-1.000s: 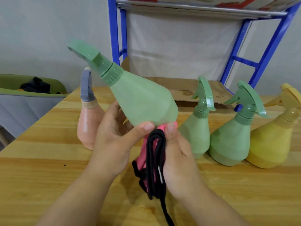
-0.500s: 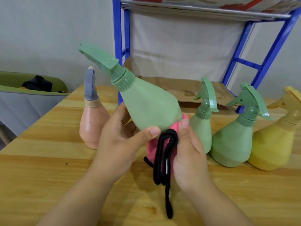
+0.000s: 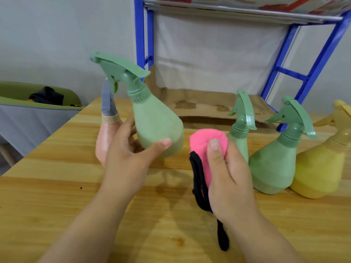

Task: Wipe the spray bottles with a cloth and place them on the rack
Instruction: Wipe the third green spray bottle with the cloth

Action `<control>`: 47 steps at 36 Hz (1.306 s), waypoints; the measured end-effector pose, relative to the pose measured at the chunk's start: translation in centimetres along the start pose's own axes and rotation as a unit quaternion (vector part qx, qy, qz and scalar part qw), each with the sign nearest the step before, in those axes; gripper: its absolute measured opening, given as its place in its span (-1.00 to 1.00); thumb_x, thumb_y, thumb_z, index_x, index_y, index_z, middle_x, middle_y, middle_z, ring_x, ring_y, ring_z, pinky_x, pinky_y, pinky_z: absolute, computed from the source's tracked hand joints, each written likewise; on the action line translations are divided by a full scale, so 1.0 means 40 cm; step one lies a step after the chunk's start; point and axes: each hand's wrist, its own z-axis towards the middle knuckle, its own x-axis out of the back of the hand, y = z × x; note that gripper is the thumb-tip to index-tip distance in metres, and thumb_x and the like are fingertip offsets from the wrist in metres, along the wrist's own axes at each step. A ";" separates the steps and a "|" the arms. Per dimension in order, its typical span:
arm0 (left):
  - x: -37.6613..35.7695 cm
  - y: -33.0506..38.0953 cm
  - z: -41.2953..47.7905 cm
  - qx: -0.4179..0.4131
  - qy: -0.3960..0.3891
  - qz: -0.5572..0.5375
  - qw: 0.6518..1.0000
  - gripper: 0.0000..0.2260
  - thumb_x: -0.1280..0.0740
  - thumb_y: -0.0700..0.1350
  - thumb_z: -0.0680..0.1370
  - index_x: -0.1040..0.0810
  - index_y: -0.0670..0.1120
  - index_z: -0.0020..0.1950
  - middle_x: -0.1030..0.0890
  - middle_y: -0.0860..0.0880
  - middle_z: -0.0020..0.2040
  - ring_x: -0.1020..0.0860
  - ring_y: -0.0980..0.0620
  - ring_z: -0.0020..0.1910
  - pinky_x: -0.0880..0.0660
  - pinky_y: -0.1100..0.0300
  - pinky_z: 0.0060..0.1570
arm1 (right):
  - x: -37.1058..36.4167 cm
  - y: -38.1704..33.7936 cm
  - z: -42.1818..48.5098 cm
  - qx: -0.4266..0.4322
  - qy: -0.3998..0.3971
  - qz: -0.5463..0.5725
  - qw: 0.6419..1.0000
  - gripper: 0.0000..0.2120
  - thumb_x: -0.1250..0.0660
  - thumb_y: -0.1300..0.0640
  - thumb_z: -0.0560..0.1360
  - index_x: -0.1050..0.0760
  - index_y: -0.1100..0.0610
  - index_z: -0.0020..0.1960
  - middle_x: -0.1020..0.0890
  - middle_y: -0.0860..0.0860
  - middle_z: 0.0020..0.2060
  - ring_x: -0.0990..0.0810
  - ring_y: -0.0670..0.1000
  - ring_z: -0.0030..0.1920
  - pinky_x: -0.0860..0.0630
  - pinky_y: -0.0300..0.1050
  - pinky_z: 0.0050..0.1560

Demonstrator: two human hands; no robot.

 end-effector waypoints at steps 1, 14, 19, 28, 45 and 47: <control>0.001 -0.005 0.000 0.004 -0.001 0.033 0.999 -0.36 -0.60 -0.09 0.25 -0.46 0.11 0.28 -0.61 0.13 0.14 -0.61 0.21 0.04 -0.58 0.25 -0.06 | 0.004 0.000 0.001 0.013 0.010 -0.011 1.000 -0.68 -0.01 -0.19 0.56 -0.31 -0.12 -0.31 -0.40 -0.13 -0.43 -0.37 -0.12 -0.41 -0.33 -0.30 -0.35; -0.009 -0.056 -0.002 0.018 -0.142 0.225 0.964 -0.43 -0.54 0.06 0.21 -0.37 0.56 -0.01 -0.54 0.18 0.15 -0.51 0.13 0.17 -0.49 0.02 0.20 | 0.034 0.005 0.010 0.023 0.019 -0.127 0.991 -0.66 0.02 -0.18 0.54 -0.47 -0.06 -0.11 -0.53 -0.09 -0.33 -0.51 -0.08 -0.24 -0.42 -0.22 -0.26; -0.003 -0.059 0.000 0.048 -0.143 0.241 0.959 -0.45 -0.53 0.08 0.24 -0.36 0.47 0.08 -0.39 0.16 0.20 -0.43 0.12 0.22 -0.39 0.08 0.31 | 0.036 0.007 0.013 0.021 0.018 -0.129 0.991 -0.64 0.02 -0.17 0.54 -0.49 -0.04 -0.09 -0.55 -0.11 -0.31 -0.51 -0.10 -0.22 -0.41 -0.26 -0.25; -0.005 -0.061 0.001 0.066 -0.091 0.171 0.979 -0.57 -0.56 -0.17 0.31 -0.48 0.06 0.07 -0.59 0.13 0.07 -0.54 0.23 0.10 -0.52 0.19 0.14 | 0.036 0.013 0.014 0.026 0.014 -0.142 0.989 -0.66 0.03 -0.18 0.55 -0.46 -0.07 -0.12 -0.50 -0.13 -0.36 -0.50 -0.09 -0.27 -0.36 -0.30 -0.31; -0.042 -0.084 0.007 -0.095 -0.070 0.308 0.944 -0.64 -0.49 -0.14 0.41 -0.58 0.00 0.19 -0.58 0.12 0.03 -0.54 0.28 0.01 -0.50 0.47 -0.13 | 0.028 0.020 0.012 0.043 0.014 -0.137 0.990 -0.70 0.00 -0.15 0.55 -0.40 -0.05 -0.18 -0.41 -0.17 -0.40 -0.44 -0.10 -0.33 -0.27 -0.34 -0.32; -0.038 -0.077 0.000 -0.097 -0.071 0.311 0.943 -0.65 -0.50 -0.13 0.40 -0.59 0.00 0.17 -0.56 0.18 -0.02 -0.55 0.28 0.00 -0.52 0.43 -0.11 | 0.028 0.019 0.012 0.045 0.013 -0.133 0.990 -0.72 -0.01 -0.15 0.55 -0.40 -0.06 -0.17 -0.41 -0.17 -0.40 -0.44 -0.11 -0.32 -0.29 -0.34 -0.31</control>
